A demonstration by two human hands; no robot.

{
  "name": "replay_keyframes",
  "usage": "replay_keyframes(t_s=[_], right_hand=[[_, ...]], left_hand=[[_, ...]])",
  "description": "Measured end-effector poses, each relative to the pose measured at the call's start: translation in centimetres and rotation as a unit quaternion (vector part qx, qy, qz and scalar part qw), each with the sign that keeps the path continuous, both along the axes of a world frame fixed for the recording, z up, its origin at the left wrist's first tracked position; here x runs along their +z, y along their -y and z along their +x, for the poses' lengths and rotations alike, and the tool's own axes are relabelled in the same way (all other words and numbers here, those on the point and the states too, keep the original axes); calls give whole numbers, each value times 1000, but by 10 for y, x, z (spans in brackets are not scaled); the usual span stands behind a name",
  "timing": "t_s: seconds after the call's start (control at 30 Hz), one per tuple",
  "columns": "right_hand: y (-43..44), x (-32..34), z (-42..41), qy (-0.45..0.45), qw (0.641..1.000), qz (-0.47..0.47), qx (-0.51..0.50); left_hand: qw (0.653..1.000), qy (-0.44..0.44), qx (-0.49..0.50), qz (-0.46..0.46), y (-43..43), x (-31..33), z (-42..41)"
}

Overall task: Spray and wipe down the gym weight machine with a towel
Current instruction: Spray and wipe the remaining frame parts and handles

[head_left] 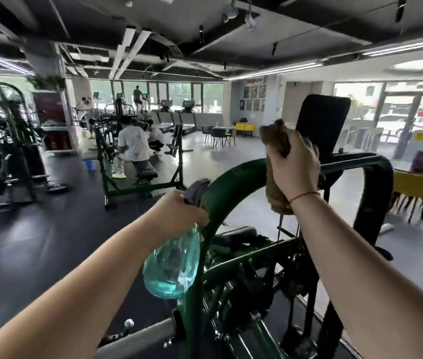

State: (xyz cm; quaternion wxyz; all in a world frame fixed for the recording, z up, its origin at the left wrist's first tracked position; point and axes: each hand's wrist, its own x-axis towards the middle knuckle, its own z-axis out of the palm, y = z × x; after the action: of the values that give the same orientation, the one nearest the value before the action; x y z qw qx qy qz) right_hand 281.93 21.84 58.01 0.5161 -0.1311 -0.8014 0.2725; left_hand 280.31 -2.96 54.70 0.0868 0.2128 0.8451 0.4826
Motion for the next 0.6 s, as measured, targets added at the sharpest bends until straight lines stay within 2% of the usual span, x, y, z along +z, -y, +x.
replay_keyframes(t_s=[0.07,0.13,0.23,0.3,0.33,0.4,0.6], right_hand=[[14,-3,-12,132,986,105,8],[35,-7,-21,222,953,204,9],[64,-10,-25,244,904,348,53],[74,-14,-24,249,874,404,102],[73,-13,-25,246,870,412,116],[61,-8,-31,228,884,388,126],[-19,20,-46,224,956,181,50]], left_hand=[[999,-15,45,1,-7,6,4],[996,-18,83,6,-10,9,5],[993,-12,120,-12,-9,12,9],[992,-12,124,-29,-8,15,14],[992,-11,124,-38,-8,18,18],[991,-9,120,-56,-9,22,23],[993,-29,80,-76,-29,33,25]])
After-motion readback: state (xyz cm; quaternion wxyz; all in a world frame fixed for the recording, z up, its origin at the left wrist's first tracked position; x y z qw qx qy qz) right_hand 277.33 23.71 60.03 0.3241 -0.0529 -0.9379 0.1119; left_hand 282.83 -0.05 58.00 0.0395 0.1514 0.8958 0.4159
